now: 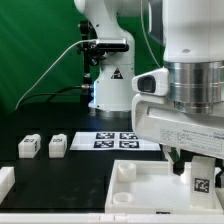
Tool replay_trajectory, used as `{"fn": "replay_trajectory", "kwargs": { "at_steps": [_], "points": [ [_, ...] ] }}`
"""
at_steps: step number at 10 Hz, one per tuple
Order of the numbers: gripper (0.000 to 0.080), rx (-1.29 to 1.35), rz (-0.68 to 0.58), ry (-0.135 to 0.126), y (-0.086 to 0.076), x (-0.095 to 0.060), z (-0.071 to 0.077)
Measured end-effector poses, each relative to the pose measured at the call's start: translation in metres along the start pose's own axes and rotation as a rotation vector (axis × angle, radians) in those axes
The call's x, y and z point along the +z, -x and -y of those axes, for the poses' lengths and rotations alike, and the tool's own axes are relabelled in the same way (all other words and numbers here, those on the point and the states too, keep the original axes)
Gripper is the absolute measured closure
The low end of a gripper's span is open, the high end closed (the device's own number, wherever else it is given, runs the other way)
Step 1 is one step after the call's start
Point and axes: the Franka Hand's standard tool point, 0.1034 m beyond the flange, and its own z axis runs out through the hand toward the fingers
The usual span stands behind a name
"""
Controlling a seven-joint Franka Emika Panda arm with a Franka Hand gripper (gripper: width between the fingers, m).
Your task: Assemble one leg
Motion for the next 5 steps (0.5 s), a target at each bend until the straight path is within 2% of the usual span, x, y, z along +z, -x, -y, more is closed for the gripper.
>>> {"fn": "replay_trajectory", "kwargs": {
  "at_steps": [3,5],
  "points": [
    [0.0154,0.000,0.000,0.000,0.0000,0.0001,0.0000],
    [0.0150,0.000,0.000,0.000,0.0000,0.0001,0.0000]
  ]
}}
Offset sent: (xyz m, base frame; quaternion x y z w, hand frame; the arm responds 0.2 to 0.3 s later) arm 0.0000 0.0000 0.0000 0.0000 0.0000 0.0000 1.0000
